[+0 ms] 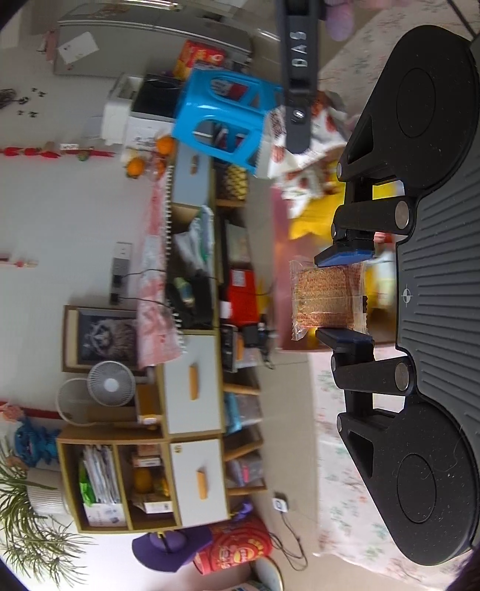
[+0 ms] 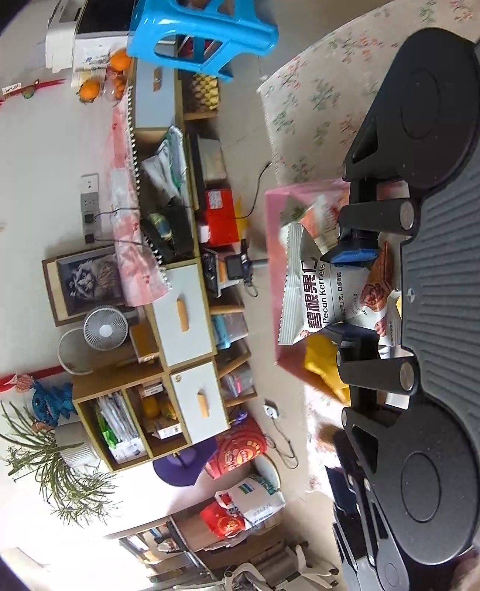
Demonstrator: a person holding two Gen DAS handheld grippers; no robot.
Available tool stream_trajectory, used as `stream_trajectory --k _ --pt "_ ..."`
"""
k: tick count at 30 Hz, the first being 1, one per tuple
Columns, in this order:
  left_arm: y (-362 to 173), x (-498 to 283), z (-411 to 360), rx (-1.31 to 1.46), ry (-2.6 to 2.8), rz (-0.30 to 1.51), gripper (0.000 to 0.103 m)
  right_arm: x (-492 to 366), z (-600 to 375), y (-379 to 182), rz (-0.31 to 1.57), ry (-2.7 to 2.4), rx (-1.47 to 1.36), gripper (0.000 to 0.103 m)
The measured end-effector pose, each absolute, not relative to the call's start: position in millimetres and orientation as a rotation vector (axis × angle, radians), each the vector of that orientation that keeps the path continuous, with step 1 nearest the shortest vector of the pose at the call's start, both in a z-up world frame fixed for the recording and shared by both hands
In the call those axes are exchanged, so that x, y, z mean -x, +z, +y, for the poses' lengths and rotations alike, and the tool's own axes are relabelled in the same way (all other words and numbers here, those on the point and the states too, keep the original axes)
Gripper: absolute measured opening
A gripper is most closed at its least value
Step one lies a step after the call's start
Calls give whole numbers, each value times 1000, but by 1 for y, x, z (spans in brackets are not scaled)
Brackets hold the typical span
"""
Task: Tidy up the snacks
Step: 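Lift the wafer packet and Pecan Kernel packet over the pink box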
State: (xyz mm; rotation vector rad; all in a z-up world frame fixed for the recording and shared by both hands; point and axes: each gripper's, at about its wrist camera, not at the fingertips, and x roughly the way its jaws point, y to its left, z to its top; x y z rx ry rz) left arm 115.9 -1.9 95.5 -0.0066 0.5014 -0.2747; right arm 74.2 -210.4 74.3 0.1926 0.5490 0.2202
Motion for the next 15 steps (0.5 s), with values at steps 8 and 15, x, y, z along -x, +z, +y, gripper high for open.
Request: stream_trajectory --k 8,15 --pt "85 -168 -13 -24 -305 468 32 -116 -198 81 563 232 -209 21" --pt "62 -202 -17 -90 -282 509 32 -152 -192 68 622 192 -224 22"
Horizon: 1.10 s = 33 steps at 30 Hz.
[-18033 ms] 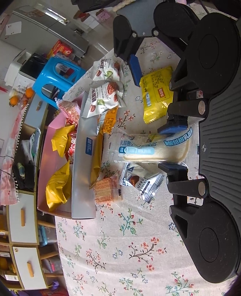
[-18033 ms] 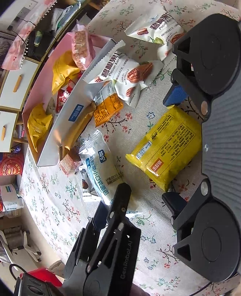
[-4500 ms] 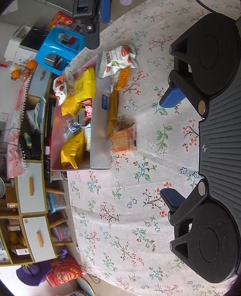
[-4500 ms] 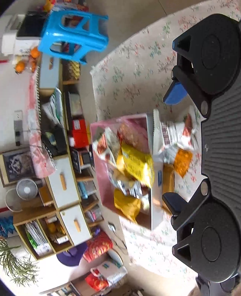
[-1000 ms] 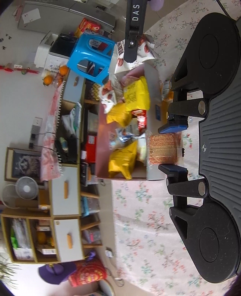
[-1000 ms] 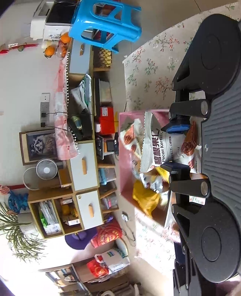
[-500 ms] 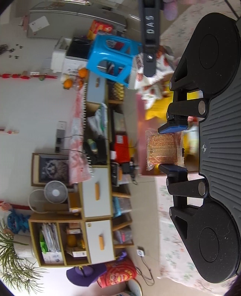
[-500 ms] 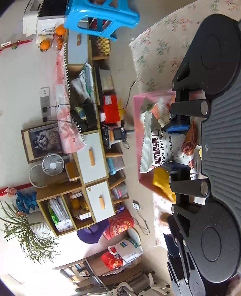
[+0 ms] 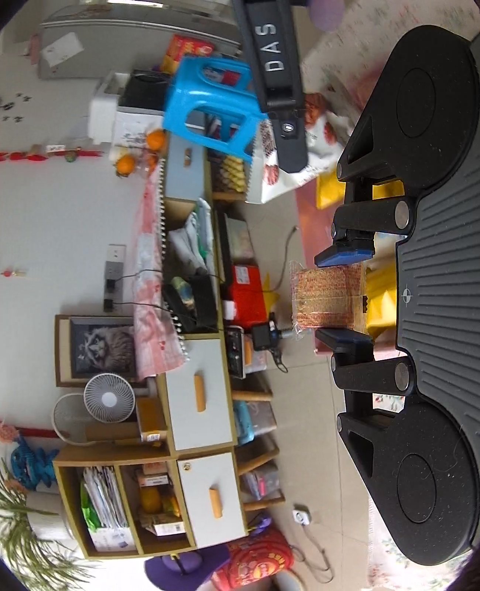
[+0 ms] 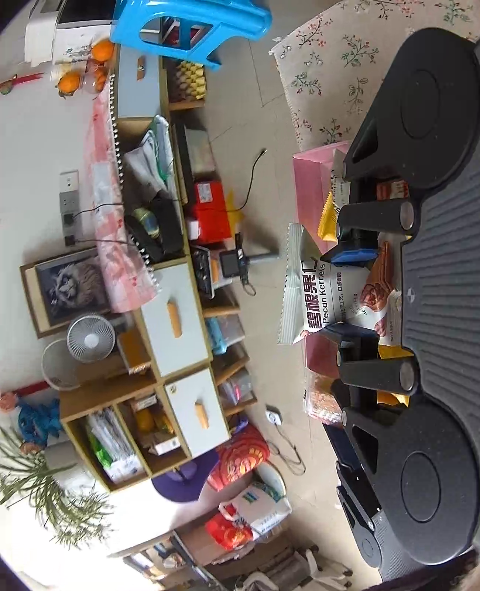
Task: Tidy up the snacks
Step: 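Lift the wafer packet and Pecan Kernel packet over the pink box, then open the left tool into the box while the right tool releases its packet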
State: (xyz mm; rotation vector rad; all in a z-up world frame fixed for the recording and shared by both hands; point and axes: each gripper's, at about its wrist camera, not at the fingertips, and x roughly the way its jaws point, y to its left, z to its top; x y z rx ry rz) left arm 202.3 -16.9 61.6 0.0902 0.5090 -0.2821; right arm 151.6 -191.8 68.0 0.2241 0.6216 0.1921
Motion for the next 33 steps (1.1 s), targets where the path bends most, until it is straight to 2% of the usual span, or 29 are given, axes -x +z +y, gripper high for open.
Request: stream_trajectory --k 10,13,15,18,21,25,30,33 --pt "37 -227 -17 -114 -302 612 32 -179 -180 52 679 156 -160 22" --pt "40 -227 -19 -138 -324 616 33 -183 -180 52 680 143 -150 26" --pt "42 -227 -22 -161 -335 610 38 -183 -182 53 682 149 -164 26" --pt "45 -224 -24 -168 -345 610 47 -180 -183 56 678 165 -171 39" --pt "47 -220 -25 -169 -337 612 60 -177 -181 61 668 167 -161 45" --pt "52 -214 -27 -187 -321 616 67 -170 -181 73 657 182 -154 54" --pt "63 -201 -27 -191 -308 612 83 -155 -181 89 630 189 -129 72" --pt "69 -191 -27 -194 -300 614 86 -145 -185 93 630 193 -126 77"
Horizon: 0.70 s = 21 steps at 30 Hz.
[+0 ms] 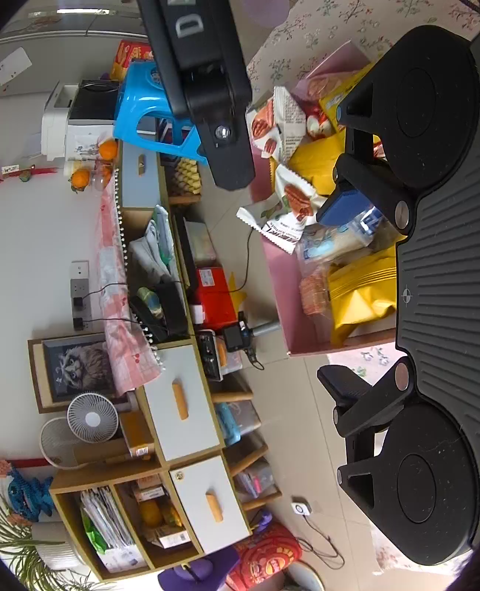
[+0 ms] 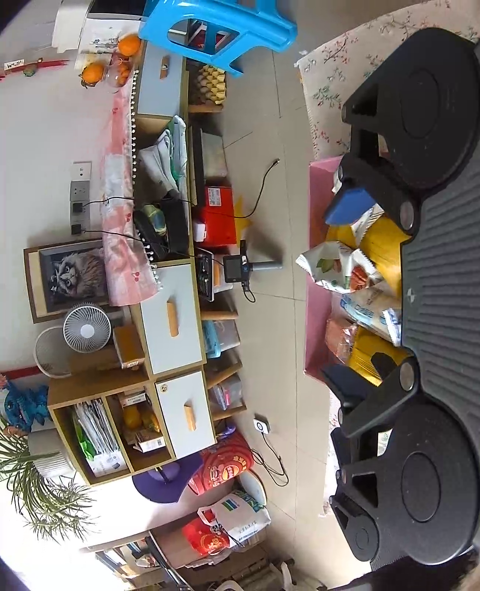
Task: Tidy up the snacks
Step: 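Open the left tool into the box while the right tool releases its packet, then move both tools back toward the gold bar and orange packet on the cloth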
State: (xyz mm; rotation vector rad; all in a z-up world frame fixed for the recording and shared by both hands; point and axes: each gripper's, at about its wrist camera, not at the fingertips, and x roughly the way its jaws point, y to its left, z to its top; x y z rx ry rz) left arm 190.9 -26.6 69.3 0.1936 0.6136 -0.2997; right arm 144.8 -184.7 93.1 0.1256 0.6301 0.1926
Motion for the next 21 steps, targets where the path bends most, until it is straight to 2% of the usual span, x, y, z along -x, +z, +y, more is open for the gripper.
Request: stream_trajectory --k 7,9,21 --pt "77 -167 -19 -159 -277 635 88 -119 -192 101 628 189 -112 84" --pt "78 -160 -16 -133 -264 647 92 -112 -195 102 623 191 -116 88" --pt "77 -121 5 -31 -183 680 97 -71 -210 92 606 185 -64 92"
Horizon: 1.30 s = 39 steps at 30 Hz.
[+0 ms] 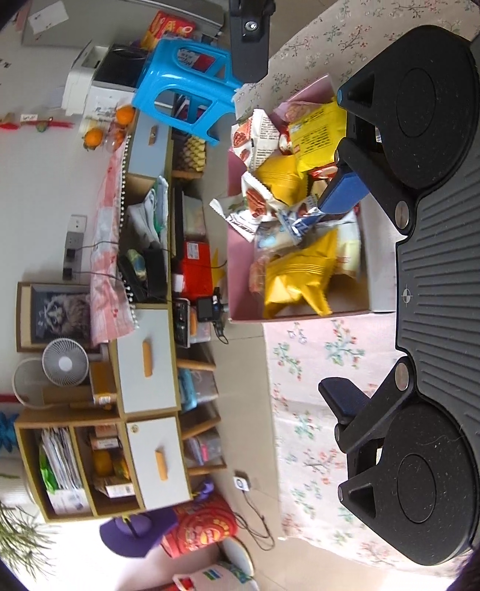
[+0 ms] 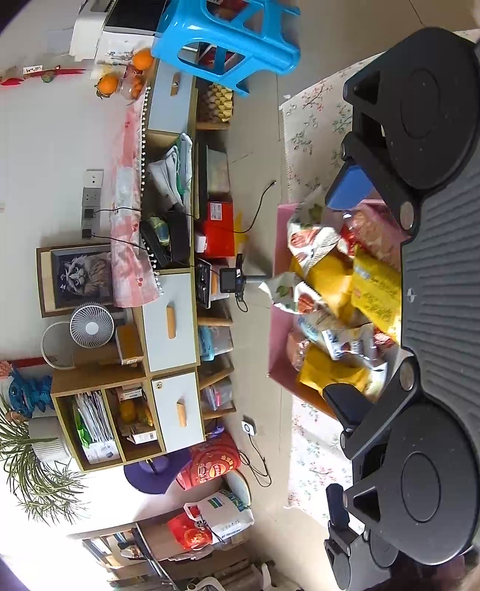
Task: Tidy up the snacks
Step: 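Move both tools back toward the gold bar and orange packet on the cloth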
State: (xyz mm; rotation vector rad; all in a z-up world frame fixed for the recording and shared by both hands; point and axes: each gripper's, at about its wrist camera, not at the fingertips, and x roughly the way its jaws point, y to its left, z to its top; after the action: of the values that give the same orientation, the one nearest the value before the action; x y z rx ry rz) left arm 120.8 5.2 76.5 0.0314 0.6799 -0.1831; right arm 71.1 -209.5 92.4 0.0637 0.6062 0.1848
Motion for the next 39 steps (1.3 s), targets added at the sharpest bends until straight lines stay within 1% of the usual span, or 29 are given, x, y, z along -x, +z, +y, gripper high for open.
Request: stream_trajectory --k 4,14,21,26,33,39 --pt "73 -109 7 -21 -178 700 97 -61 -212 88 612 193 -72 93" --pt "55 -82 0 -87 -190 744 98 -40 -212 69 605 201 -45 93" --pt "39 -67 3 -94 -192 772 98 -26 -215 51 575 198 8 93" --pt "26 -57 4 -98 -213 788 98 -20 -214 37 589 232 64 93" --pt "15 -45 -5 -113 -268 738 98 -22 -219 18 610 276 64 93" --pt "0 -55 -15 -149 -319 714 98 -28 -224 -8 656 309 112 93"
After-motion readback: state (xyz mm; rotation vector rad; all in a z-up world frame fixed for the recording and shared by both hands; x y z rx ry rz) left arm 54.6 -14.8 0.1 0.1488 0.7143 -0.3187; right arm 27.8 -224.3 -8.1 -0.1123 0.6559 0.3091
